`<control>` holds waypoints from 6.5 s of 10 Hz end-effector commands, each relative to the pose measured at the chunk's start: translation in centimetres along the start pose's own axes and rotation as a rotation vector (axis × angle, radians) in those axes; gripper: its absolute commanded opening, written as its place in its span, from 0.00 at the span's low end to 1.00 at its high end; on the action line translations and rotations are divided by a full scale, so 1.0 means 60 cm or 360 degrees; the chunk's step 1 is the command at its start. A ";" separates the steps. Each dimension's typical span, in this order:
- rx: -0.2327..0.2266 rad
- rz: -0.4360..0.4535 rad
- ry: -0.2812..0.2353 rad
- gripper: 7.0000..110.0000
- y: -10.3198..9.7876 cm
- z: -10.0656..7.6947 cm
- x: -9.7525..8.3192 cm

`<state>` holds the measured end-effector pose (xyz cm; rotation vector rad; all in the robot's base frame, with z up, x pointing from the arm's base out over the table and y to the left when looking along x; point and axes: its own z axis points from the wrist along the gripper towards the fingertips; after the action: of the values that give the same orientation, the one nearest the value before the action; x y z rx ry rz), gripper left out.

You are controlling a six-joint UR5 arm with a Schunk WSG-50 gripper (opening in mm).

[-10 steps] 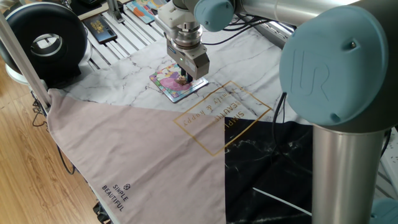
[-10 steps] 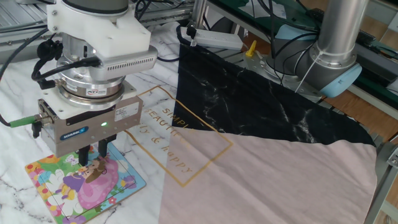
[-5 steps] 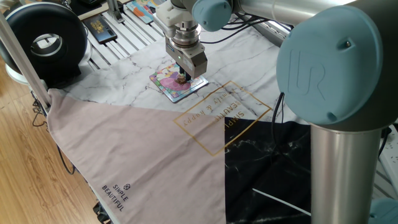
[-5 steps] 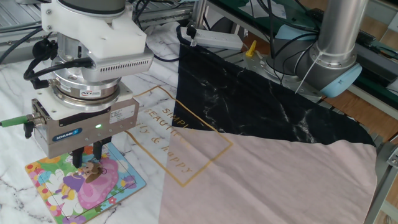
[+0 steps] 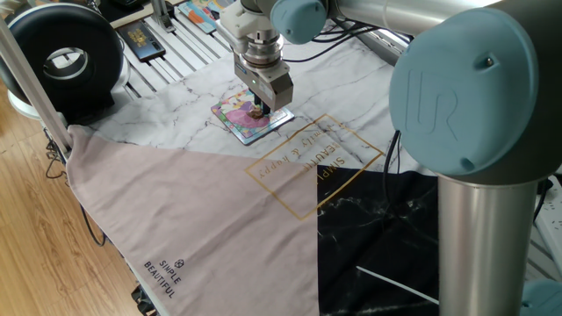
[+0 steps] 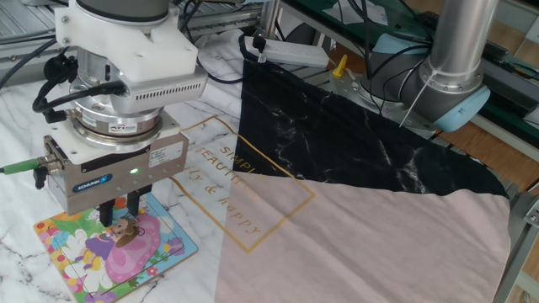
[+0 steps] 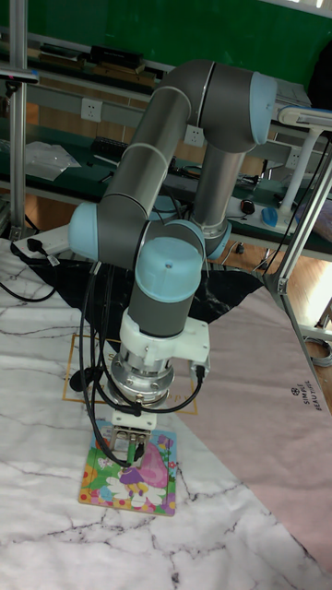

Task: Assemble one piece of a puzzle

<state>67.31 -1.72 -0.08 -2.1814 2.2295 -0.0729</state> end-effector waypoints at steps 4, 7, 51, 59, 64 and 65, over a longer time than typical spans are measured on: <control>-0.0013 0.0018 -0.0016 0.15 0.010 0.004 -0.001; 0.0010 0.0022 -0.0010 0.15 0.002 0.004 0.000; -0.0316 0.0084 0.0044 0.36 0.095 0.002 0.022; -0.0304 0.0046 0.0050 0.36 0.081 -0.002 0.022; -0.0268 0.0037 0.0097 0.36 0.070 0.000 0.034; -0.0270 0.0037 0.0097 0.36 0.071 0.000 0.034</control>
<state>62.79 -3.61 -0.30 -2.2721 2.3743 0.0576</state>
